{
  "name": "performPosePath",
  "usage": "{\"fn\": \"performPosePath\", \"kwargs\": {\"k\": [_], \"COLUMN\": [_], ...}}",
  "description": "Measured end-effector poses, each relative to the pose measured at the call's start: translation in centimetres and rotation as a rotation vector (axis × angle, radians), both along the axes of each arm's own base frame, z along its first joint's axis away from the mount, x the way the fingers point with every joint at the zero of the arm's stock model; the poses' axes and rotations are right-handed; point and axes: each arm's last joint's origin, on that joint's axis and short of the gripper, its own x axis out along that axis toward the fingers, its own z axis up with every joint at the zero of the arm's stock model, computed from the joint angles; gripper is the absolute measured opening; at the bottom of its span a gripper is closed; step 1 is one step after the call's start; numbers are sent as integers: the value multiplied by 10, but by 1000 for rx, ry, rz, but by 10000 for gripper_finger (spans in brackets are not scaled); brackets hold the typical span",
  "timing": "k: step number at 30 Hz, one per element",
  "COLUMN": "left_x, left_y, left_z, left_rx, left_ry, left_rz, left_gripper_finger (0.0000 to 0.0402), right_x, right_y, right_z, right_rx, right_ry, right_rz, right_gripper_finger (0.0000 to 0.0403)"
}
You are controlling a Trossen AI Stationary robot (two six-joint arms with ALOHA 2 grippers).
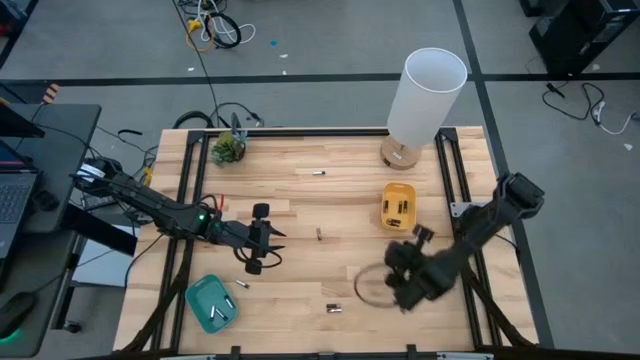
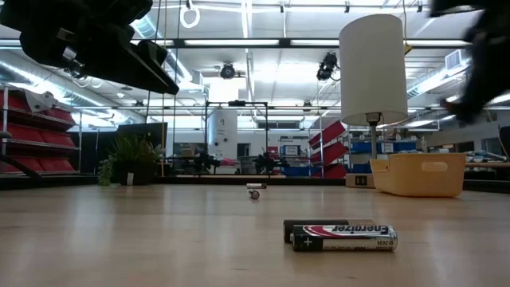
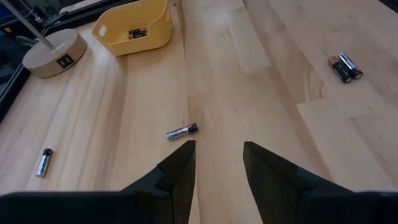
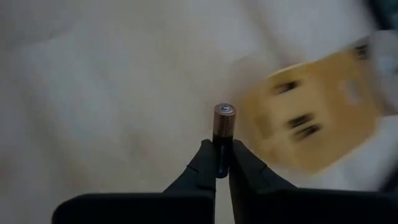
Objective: Sort batteries
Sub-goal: Put the black battery into the yellow bin
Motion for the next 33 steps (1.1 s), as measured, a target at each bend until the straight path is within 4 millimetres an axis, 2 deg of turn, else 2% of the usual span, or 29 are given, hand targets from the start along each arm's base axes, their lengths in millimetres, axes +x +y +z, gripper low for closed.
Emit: {"fn": "performPosePath", "kwargs": {"k": [4,10,17,27,30,33], "left_x": [0,1,4,23,27,32], "left_y": [0,-1,-11,-27,-32,-37], "left_z": [0,3,-2,-26,-32,-38], "left_rx": [-4,-61,-185,-190,-197,-204], "left_ry": [1,-29,22,18,8,-8], "left_rz": [0,16,-190,-230,-244,-255], "left_gripper_finger": [152,152,152,152,152,152], "right_x": [11,18,15,14,19,31], "right_y": [-31,-75,-115,-133,-128,-111], "right_z": [12,15,16,25,29,33], "right_rx": [-49,-58,19,85,133,215], "right_ry": [-10,4,-27,-59,-115,-214], "right_rz": [-70,-178,-372,-403,-329,-166], "right_gripper_finger": [19,25,46,154,173,177]}}
